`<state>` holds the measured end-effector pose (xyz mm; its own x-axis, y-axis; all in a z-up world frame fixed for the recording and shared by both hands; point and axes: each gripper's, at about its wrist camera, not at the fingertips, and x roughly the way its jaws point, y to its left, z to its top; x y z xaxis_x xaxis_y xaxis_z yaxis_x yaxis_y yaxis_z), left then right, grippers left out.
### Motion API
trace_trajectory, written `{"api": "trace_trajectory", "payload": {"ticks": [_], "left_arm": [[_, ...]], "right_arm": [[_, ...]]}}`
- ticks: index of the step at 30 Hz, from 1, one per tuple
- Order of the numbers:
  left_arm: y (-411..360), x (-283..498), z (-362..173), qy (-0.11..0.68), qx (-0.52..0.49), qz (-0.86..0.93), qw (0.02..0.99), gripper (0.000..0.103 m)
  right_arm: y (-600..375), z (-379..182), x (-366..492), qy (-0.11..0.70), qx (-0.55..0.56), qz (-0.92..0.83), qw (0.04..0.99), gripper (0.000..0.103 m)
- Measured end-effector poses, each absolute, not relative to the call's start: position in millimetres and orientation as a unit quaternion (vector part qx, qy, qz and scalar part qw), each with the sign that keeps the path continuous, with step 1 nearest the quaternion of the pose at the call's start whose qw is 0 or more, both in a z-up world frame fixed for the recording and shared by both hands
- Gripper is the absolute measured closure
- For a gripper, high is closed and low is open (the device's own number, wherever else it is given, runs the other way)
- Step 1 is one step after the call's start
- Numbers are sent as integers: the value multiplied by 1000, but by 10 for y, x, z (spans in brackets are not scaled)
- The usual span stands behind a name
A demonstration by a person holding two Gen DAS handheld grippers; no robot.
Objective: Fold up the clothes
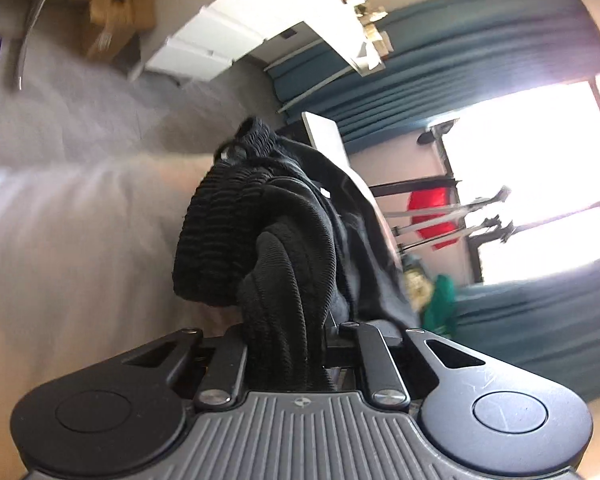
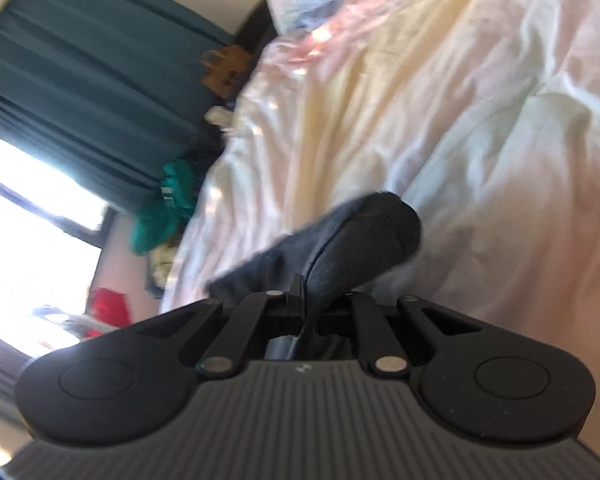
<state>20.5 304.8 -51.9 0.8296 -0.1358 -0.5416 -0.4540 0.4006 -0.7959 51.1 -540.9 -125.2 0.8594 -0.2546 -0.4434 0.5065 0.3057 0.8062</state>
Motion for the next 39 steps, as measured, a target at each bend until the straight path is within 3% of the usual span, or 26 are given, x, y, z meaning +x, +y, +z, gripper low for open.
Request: {"api": "trace_trajectory", "payload": {"ticks": [6,15,20,22,23,24,25,26,27,32,39], "left_arm": [[3230,-42,-663,320,-510,130,787,86],[3168,-248,-705,352,-441,96,820,74],[3014,-212,-671,383,-357,74,849,68],[2940,-210,-660,394,-330,73,855,63],[2902,-213,-659,399,-316,78,857,44],[2879,-229,-656,396,-300,98,862,10],[2859,-246,-653,392,-284,118,867,1],[2861,-278,-627,382,-281,121,872,1],[2864,-310,-602,372,-278,124,877,2],[2697,-420,-397,318,-218,147,911,3],[1944,-137,-85,267,-127,97,950,3]], "right_arm": [[-5284,-914,198,50,502,-234,831,96],[-5623,-1599,-12,134,626,-344,687,94],[-5556,-1381,59,136,575,-360,722,93],[-5479,-1241,112,135,544,-375,739,89],[-5447,-1180,134,131,530,-382,746,81],[-5422,-1135,135,123,517,-391,752,67],[-5401,-1099,122,115,501,-402,758,56],[-5386,-1068,116,107,485,-411,764,29],[-5371,-1036,110,100,468,-421,771,17],[-5305,-838,174,80,407,-404,815,17],[-4558,-403,515,100,315,-229,916,18]]}}
